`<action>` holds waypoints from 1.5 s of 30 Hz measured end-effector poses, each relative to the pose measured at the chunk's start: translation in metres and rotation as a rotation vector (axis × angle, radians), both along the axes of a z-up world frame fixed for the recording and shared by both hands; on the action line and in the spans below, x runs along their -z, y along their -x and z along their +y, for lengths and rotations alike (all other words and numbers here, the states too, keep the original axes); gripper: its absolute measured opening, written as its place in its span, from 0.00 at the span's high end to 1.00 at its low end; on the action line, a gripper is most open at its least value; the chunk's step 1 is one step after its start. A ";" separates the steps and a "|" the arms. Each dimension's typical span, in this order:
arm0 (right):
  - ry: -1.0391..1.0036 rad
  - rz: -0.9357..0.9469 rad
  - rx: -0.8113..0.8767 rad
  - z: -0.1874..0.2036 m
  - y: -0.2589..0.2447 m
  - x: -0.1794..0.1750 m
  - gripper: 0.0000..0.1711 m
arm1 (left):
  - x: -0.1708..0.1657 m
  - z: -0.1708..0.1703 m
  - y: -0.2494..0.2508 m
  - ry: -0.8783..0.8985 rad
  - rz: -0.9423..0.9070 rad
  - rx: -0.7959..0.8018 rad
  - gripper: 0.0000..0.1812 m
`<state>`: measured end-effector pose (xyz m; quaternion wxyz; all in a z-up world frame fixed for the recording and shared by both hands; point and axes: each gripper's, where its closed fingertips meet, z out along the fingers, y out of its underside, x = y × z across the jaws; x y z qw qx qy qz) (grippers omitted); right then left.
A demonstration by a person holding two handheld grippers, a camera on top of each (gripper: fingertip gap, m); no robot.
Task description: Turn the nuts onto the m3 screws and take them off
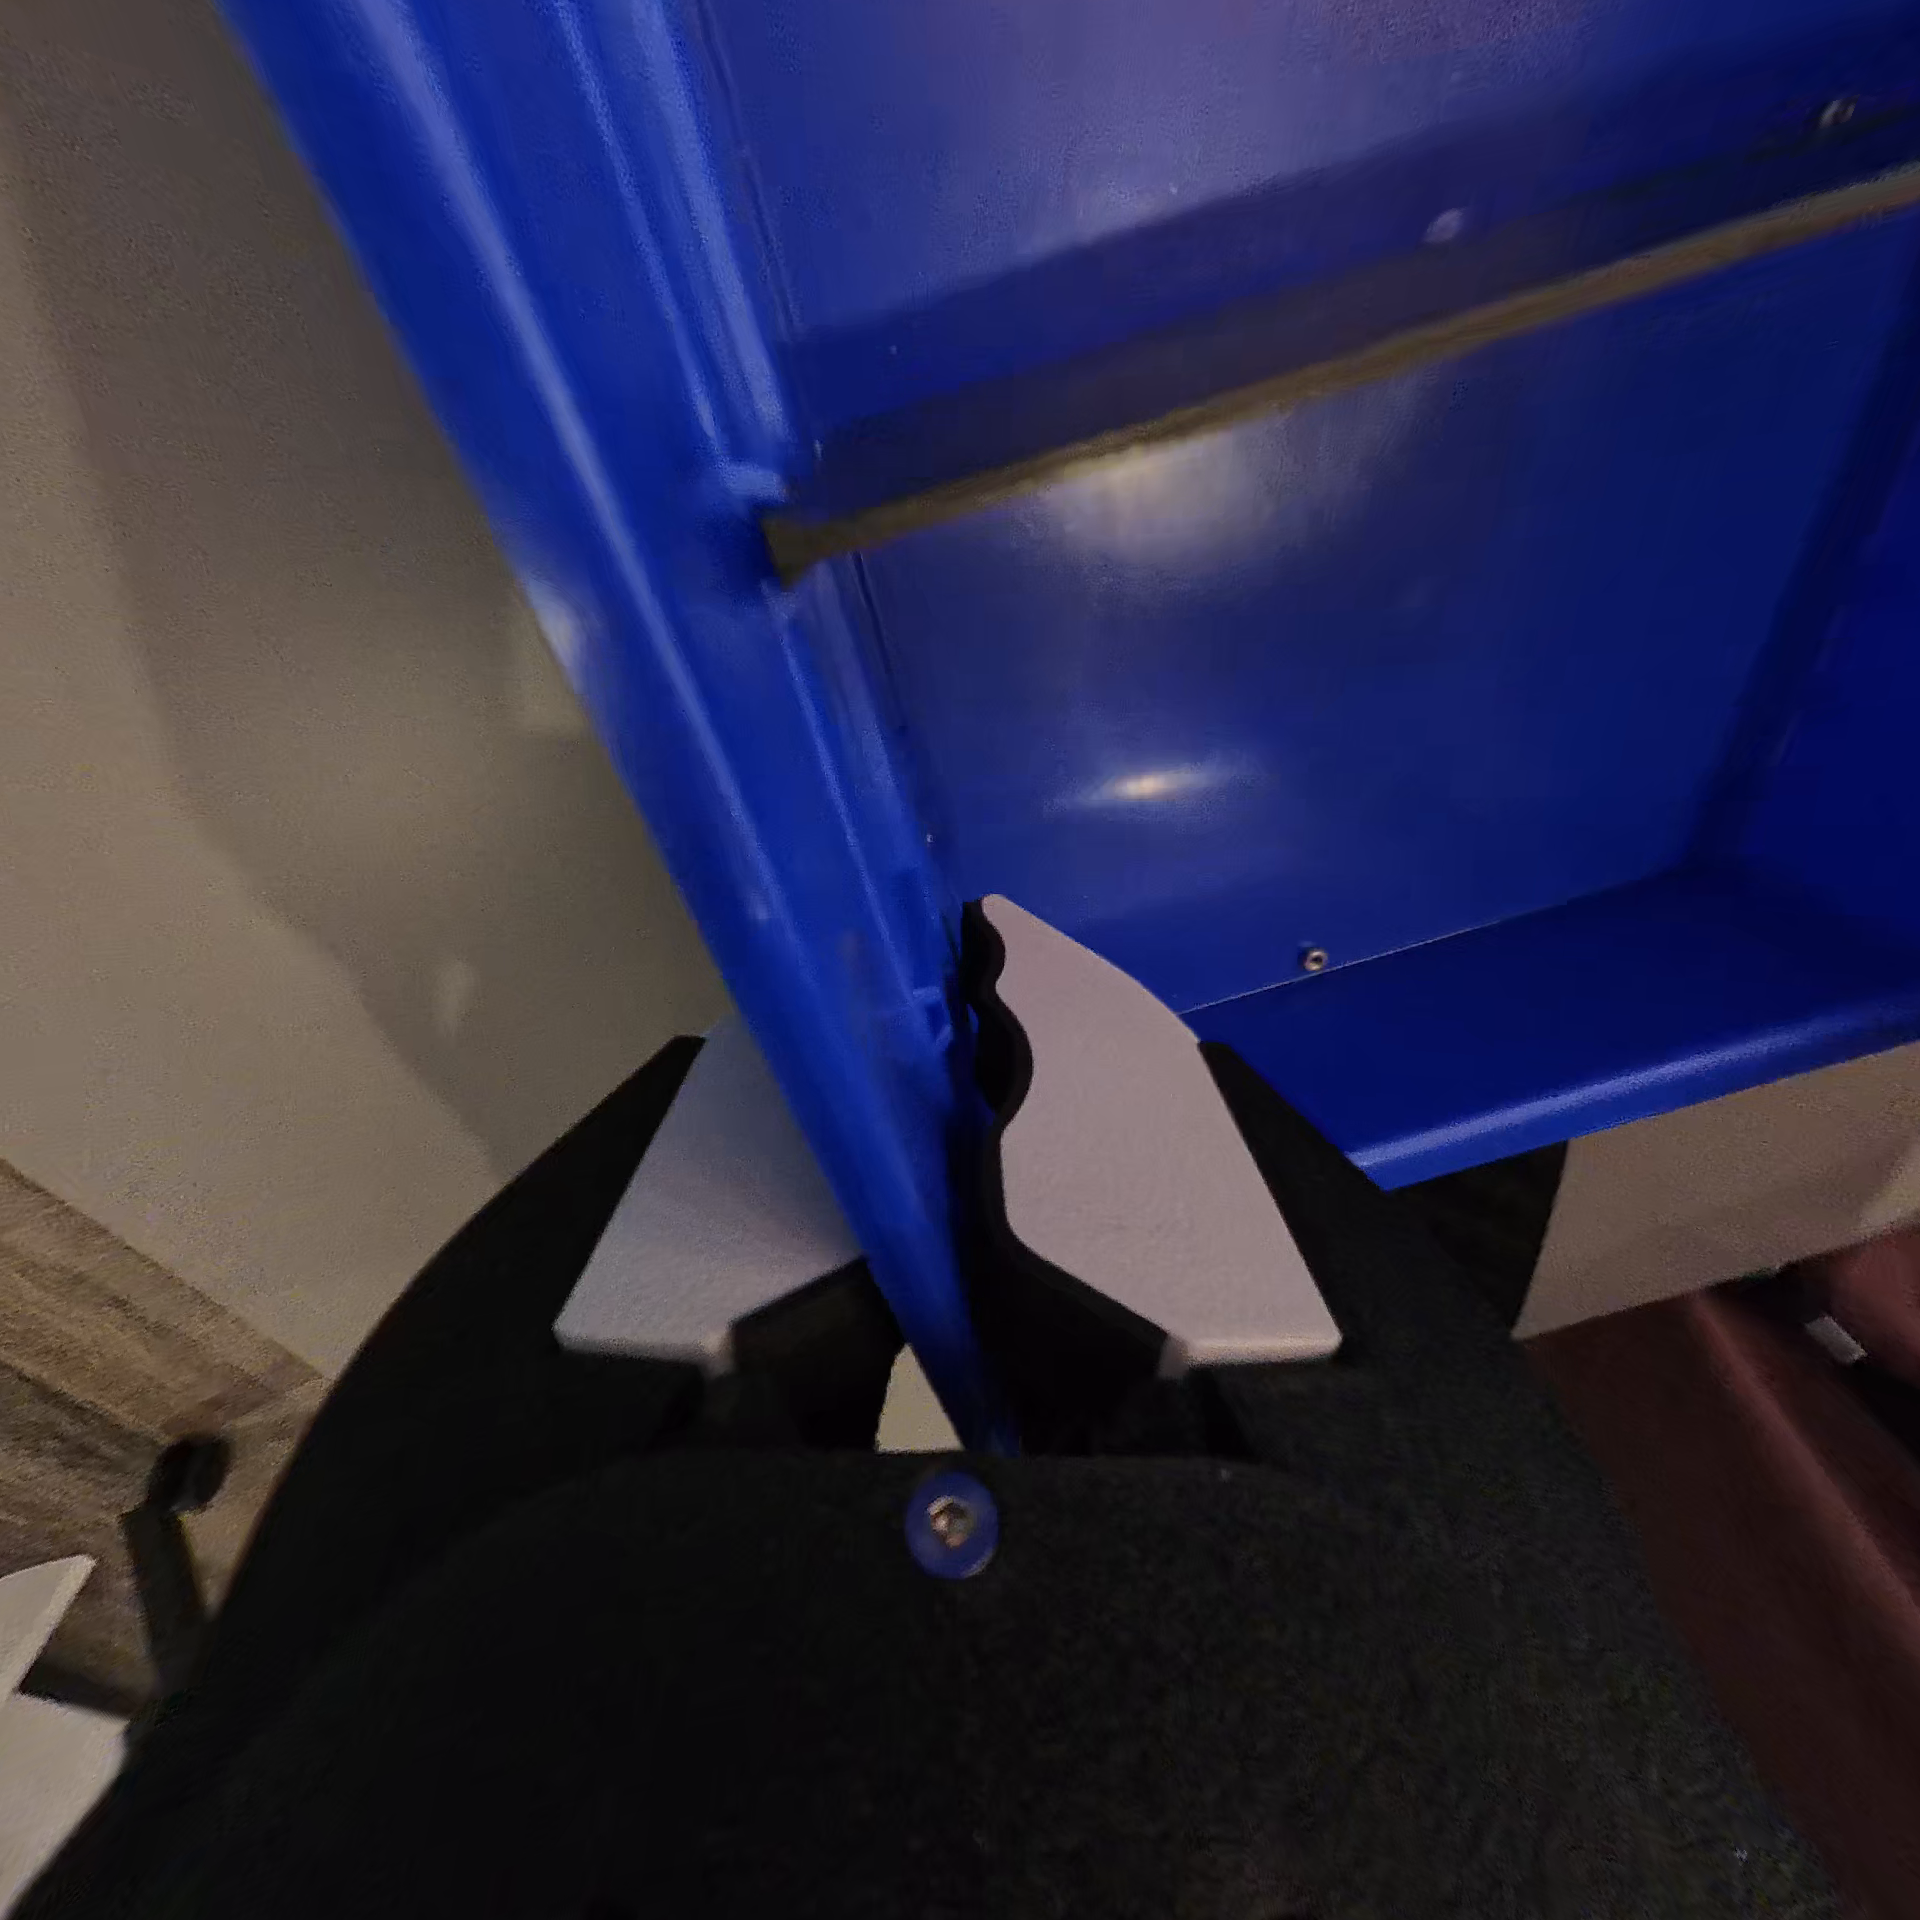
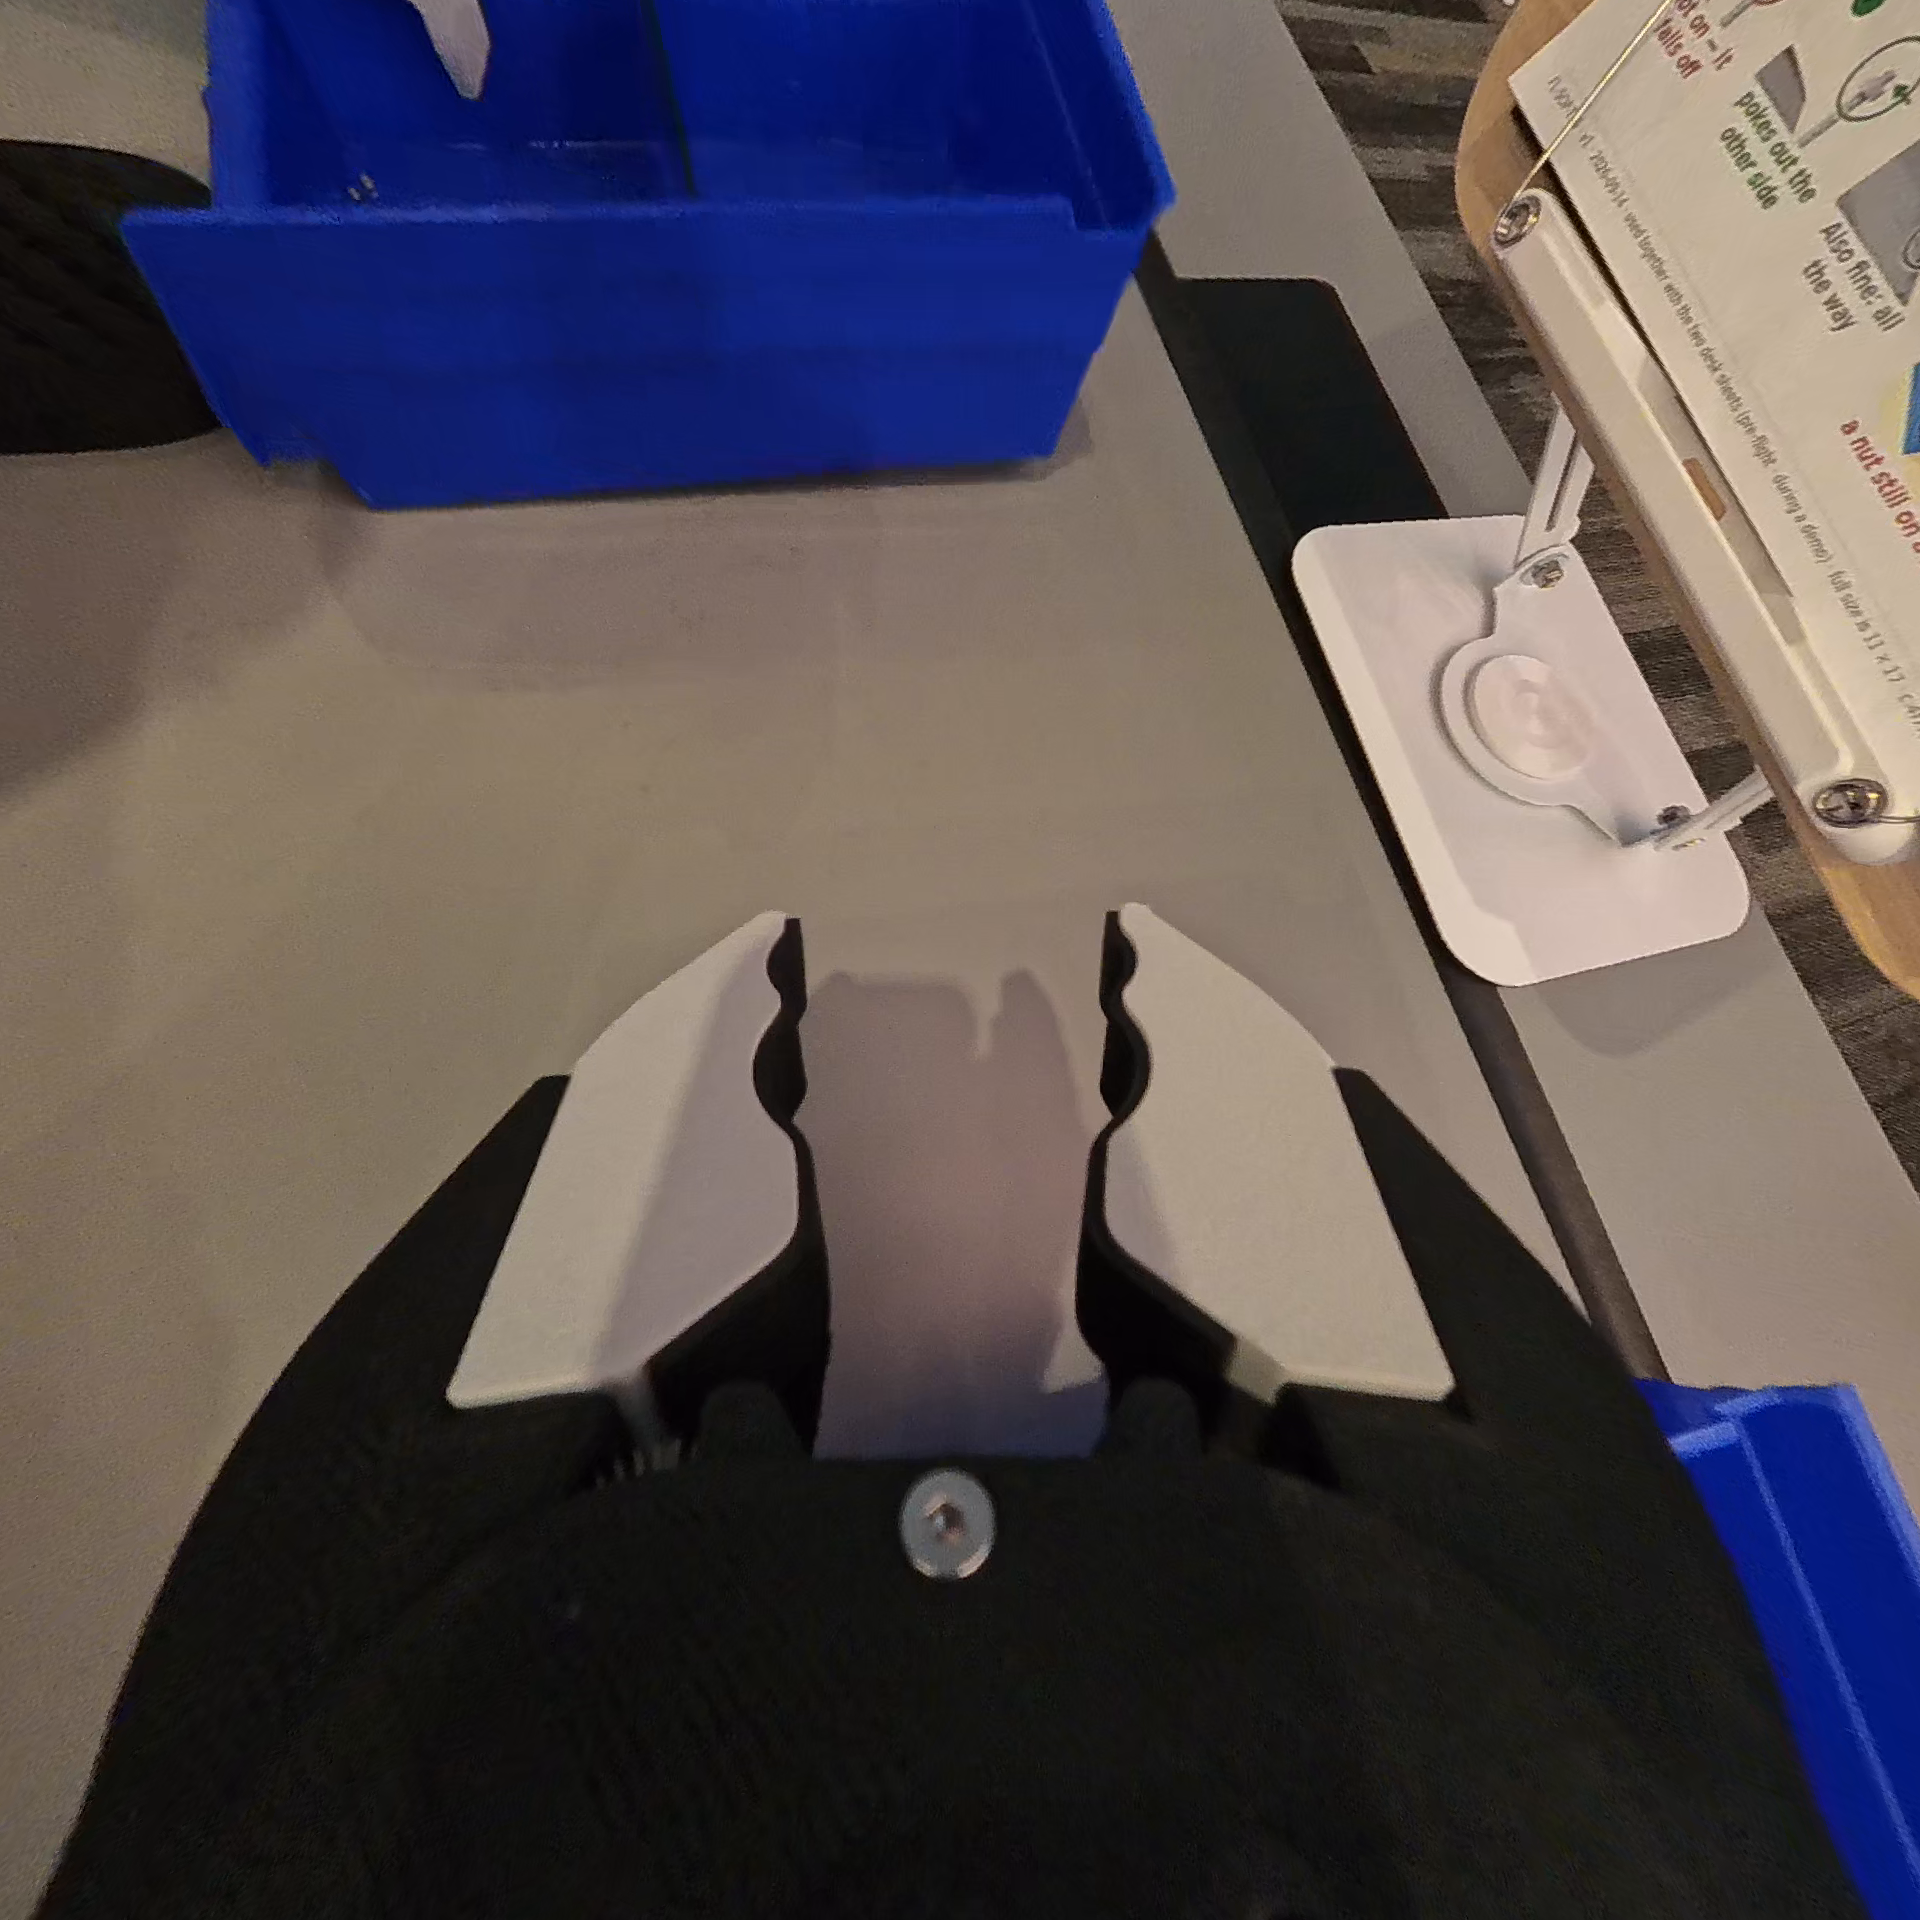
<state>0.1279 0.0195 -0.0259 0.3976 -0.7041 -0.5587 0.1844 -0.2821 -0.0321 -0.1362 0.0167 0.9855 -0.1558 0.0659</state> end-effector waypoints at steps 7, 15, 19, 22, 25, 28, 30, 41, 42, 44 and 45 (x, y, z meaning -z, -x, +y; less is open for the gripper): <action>0.005 -0.039 0.002 0.000 0.000 0.009 0.67 | 0.001 0.011 0.006 -0.007 0.013 0.004 0.98; 0.012 -0.061 0.012 0.003 -0.002 0.015 0.67 | 0.000 0.015 -0.001 -0.041 0.003 0.037 0.98; 0.010 -0.057 0.014 0.004 -0.002 0.014 0.68 | -0.001 0.023 0.015 -0.051 0.012 -0.031 0.98; 0.019 -0.055 0.017 0.005 -0.003 0.016 0.68 | -0.002 0.019 -0.003 -0.078 -0.003 0.038 0.98; 0.023 -0.073 0.022 0.007 -0.004 0.020 0.68 | -0.006 0.027 0.004 -0.105 0.014 0.040 0.98; 0.018 -0.069 0.026 0.007 -0.005 0.018 0.68 | -0.015 0.034 0.013 -0.155 0.032 0.033 0.99; 0.019 -0.058 0.024 0.007 -0.004 0.017 0.68 | -0.017 0.031 0.007 -0.166 0.031 0.049 0.98; 0.016 -0.068 0.028 0.008 -0.006 0.017 0.68 | -0.018 0.034 0.005 -0.157 0.048 0.058 0.99; 0.014 -0.066 0.029 0.008 -0.007 0.016 0.68 | -0.019 0.033 0.001 -0.174 0.036 0.059 0.99; 0.015 -0.061 0.032 0.008 -0.007 0.015 0.68 | -0.019 0.030 -0.005 -0.177 0.045 0.099 0.98; 0.015 -0.062 0.032 0.008 -0.007 0.015 0.68 | -0.019 0.032 -0.002 -0.164 0.059 0.099 0.98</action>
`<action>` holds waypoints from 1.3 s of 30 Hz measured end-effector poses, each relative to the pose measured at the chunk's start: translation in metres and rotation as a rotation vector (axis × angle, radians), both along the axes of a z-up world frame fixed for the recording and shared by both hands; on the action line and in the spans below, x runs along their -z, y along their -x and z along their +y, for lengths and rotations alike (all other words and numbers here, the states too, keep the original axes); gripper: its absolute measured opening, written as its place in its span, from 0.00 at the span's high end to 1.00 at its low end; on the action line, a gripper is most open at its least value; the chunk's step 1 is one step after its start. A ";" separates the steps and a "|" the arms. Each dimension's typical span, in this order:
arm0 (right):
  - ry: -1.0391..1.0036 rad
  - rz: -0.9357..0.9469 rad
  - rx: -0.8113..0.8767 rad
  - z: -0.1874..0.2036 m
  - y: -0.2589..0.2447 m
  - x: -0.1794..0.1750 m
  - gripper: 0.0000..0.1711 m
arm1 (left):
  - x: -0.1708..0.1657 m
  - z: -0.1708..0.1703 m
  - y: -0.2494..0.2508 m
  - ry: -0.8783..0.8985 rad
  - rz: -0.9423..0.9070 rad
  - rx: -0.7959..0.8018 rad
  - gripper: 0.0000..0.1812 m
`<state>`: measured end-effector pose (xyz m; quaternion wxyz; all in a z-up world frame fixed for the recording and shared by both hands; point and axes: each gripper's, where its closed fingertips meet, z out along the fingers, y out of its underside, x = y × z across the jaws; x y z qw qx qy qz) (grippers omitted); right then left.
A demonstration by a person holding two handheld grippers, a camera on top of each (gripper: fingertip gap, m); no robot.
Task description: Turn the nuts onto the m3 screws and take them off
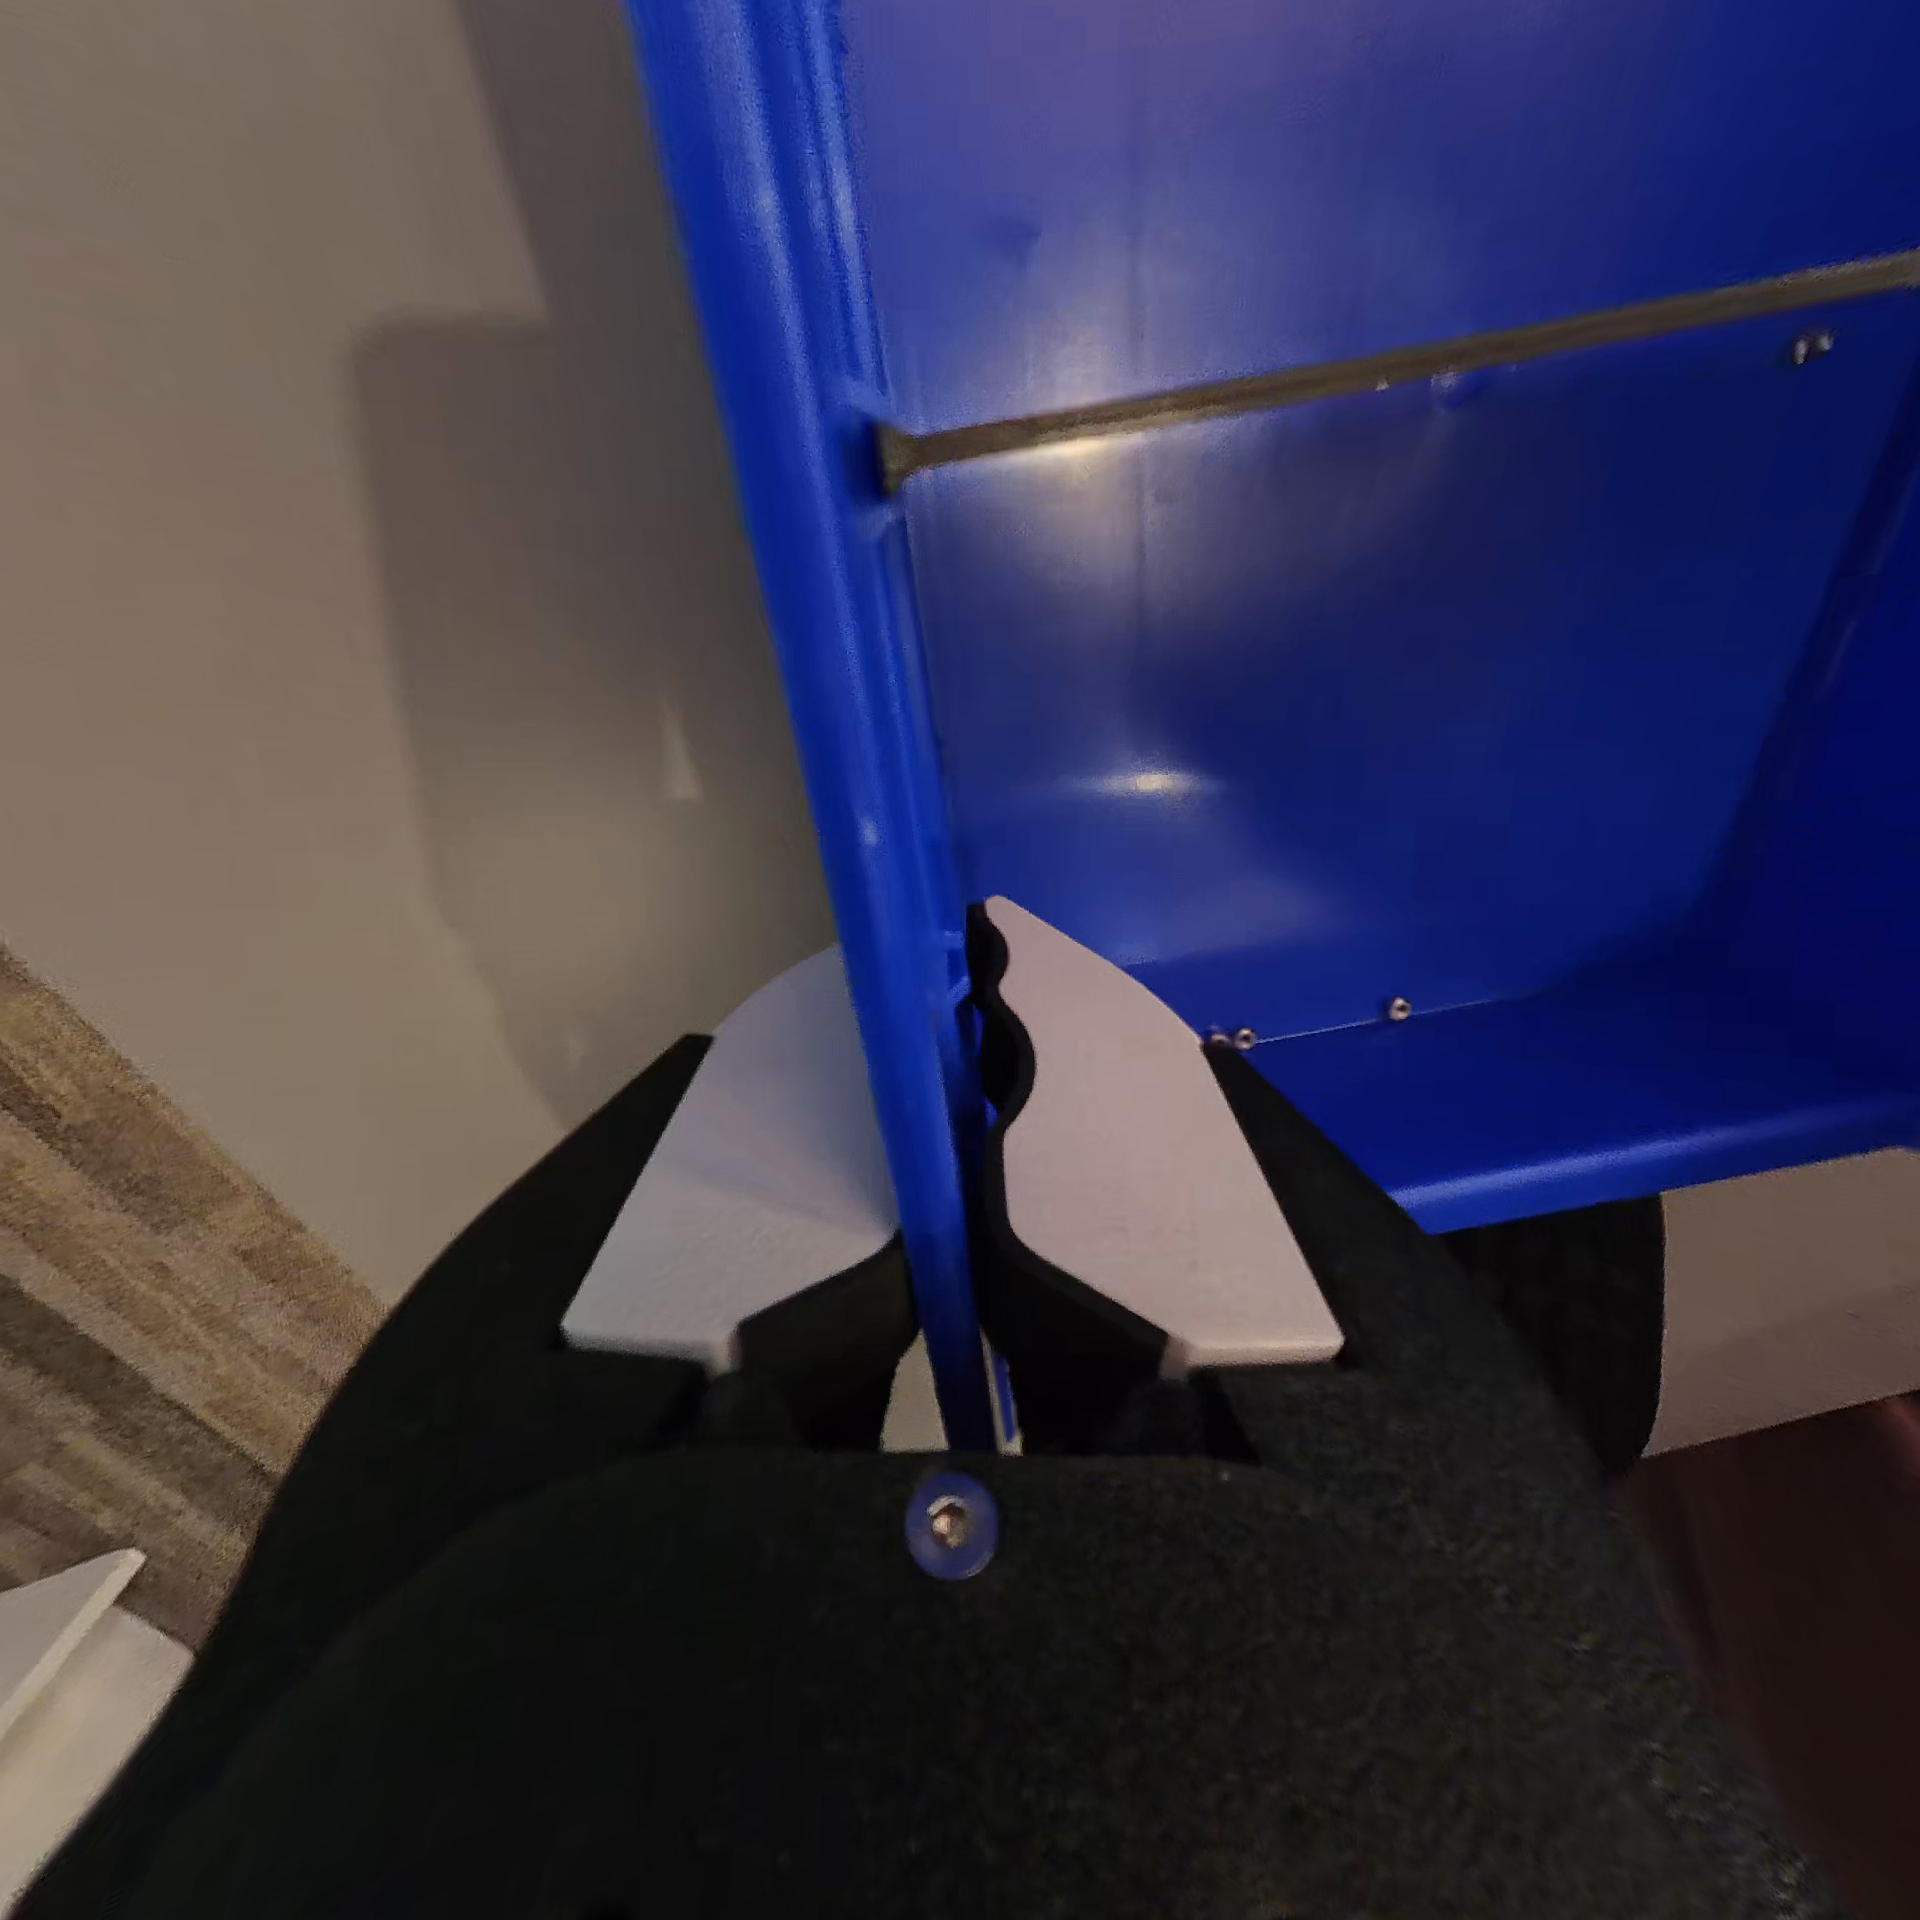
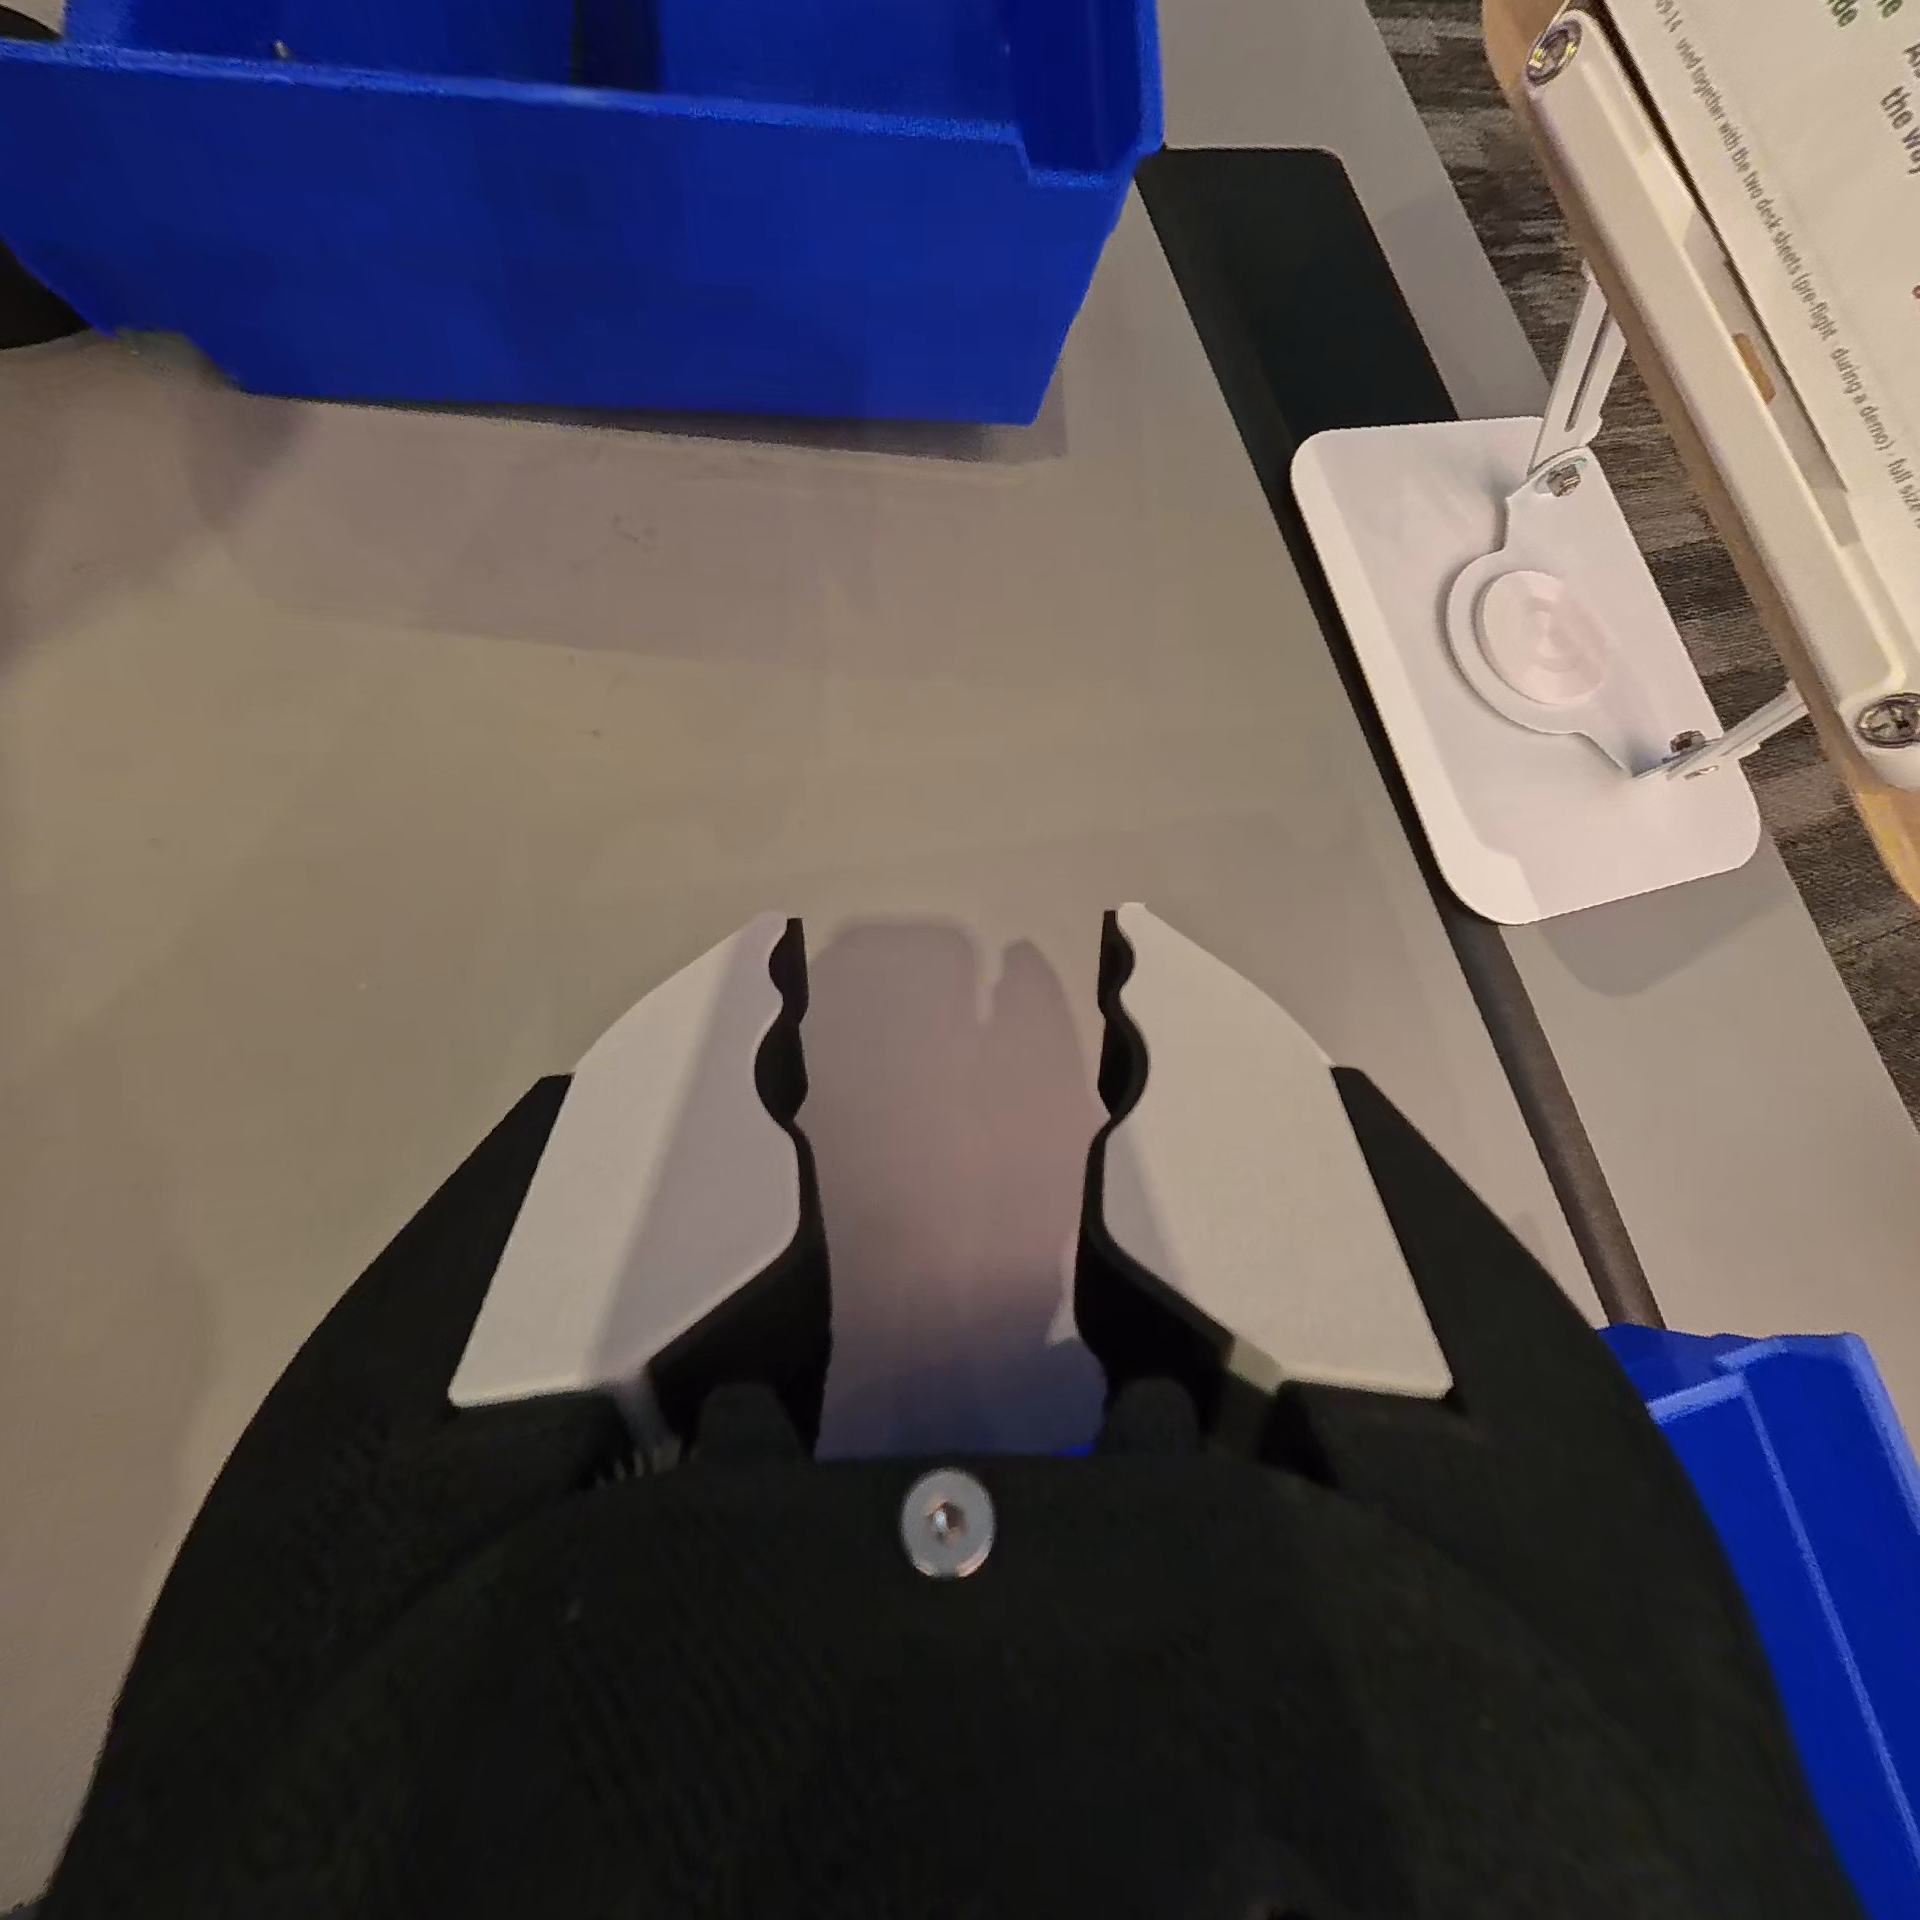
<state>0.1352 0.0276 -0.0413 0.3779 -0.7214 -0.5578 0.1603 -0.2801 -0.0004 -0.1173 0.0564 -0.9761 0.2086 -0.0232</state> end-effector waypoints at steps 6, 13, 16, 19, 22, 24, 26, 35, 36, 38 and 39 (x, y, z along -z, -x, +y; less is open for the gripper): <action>-0.005 -0.001 -0.001 -0.001 0.000 -0.001 0.68 | 0.007 -0.005 0.005 0.093 -0.009 -0.033 0.98; 0.003 -0.010 0.006 0.001 -0.003 0.002 0.68 | 0.018 -0.004 -0.002 0.114 -0.064 -0.045 0.98; 0.004 -0.013 0.010 0.003 -0.004 0.004 0.68 | 0.018 -0.003 -0.004 0.094 -0.085 -0.041 0.98; 0.012 -0.016 0.014 0.004 -0.004 0.006 0.68 | 0.011 0.004 -0.008 0.033 -0.155 -0.055 0.94; 0.013 -0.039 0.020 0.005 -0.006 0.011 0.68 | -0.011 0.021 -0.009 -0.094 -0.274 -0.091 0.87; 0.012 -0.047 0.020 0.005 -0.006 0.012 0.68 | -0.039 0.029 -0.017 -0.207 -0.374 -0.066 0.87; 0.011 -0.046 0.021 0.005 -0.005 0.012 0.68 | -0.062 0.031 -0.026 -0.349 -0.365 0.007 0.75; 0.022 -0.058 0.031 0.007 -0.006 0.017 0.68 | -0.088 0.029 -0.084 -0.743 -0.032 0.389 0.78; 0.023 -0.059 0.029 0.007 -0.006 0.018 0.68 | -0.080 0.021 -0.096 -0.682 -0.083 0.394 0.77; 0.026 -0.061 0.029 0.008 -0.006 0.019 0.68 | -0.058 0.000 -0.126 -0.520 -0.235 0.402 0.77; 0.029 -0.061 0.029 0.008 -0.006 0.020 0.68 | -0.048 -0.009 -0.138 -0.449 -0.284 0.421 0.78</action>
